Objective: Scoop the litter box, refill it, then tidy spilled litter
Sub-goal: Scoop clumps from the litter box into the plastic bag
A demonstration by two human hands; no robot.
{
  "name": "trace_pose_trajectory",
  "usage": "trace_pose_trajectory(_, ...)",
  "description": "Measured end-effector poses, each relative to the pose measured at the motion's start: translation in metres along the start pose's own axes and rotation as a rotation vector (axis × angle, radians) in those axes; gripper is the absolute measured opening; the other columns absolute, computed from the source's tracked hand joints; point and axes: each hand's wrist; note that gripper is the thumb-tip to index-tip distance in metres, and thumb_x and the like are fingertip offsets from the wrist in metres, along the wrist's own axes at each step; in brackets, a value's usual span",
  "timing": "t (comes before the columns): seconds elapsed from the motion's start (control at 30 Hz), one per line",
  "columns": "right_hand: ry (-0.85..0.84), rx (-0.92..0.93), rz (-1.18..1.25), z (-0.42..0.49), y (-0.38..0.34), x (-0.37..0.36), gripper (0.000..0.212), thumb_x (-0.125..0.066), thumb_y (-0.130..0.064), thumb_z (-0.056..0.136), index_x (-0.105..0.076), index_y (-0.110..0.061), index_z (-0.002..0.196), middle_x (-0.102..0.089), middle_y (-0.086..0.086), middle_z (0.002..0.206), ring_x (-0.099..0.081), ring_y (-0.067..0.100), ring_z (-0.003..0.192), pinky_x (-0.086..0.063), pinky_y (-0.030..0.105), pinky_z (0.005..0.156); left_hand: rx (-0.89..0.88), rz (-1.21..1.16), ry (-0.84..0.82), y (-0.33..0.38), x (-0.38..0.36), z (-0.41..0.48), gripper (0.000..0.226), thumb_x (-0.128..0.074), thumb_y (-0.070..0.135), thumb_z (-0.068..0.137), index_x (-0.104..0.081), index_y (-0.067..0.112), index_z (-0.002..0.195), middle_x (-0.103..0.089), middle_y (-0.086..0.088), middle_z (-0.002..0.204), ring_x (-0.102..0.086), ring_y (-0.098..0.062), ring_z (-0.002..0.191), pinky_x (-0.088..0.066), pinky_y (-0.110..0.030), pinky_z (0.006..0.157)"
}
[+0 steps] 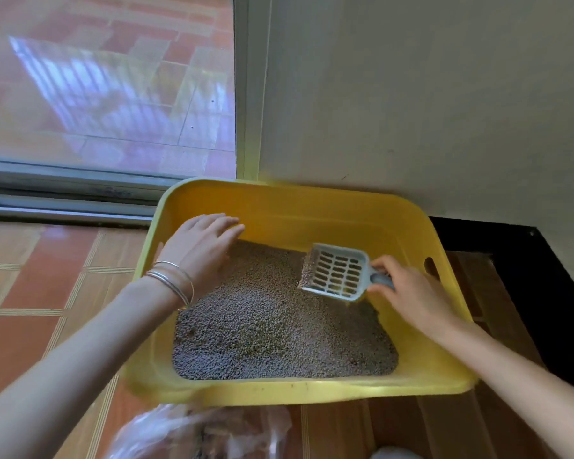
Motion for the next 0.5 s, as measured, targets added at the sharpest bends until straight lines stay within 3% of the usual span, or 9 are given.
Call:
trace_pose_trajectory(0.13,0.052,-0.077,-0.148,-0.004,0.015,0.019,0.035,-0.059,-0.032,0.088,-0.053,-0.015,0.118,-0.067,-0.001,0.107,-0.066,0.016,0.085,-0.053,0.028,0.063,-0.015,0.04,-0.018,0.019,0.018,-0.038,0.062,-0.091,0.022,0.04,-0.073,0.011,0.098,-0.072,-0.005,0.095,-0.07,-0.025,0.089,-0.056,-0.046,0.064)
trace_pose_trajectory(0.33,-0.252,-0.321,-0.223,-0.028,0.011,0.003,0.029,-0.058,-0.036,0.089,-0.057,-0.014,0.108,-0.056,-0.004,0.079,-0.057,0.012,0.069,-0.047,0.025,0.057,-0.029,-0.062,-0.063,0.057,-0.005,-0.052,0.052,-0.085,0.025,0.058,-0.07,0.01,0.106,-0.07,-0.006,0.103,-0.067,-0.025,0.1,-0.054,-0.045,0.081)
trace_pose_trajectory(0.5,-0.262,-0.399,-0.2,-0.017,0.006,-0.019,0.031,-0.056,-0.035,0.09,-0.057,-0.011,0.11,-0.058,0.0,0.086,-0.058,0.017,0.076,-0.046,0.028,0.062,0.046,-0.044,-0.062,0.05,-0.016,-0.043,0.04,-0.072,0.018,0.071,-0.068,0.008,0.109,-0.069,-0.009,0.107,-0.064,-0.029,0.104,-0.052,-0.047,0.085)
Point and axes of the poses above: each hand's wrist, its own z-axis towards the middle knuckle, its own x-axis out of the back of the hand, y = z × x
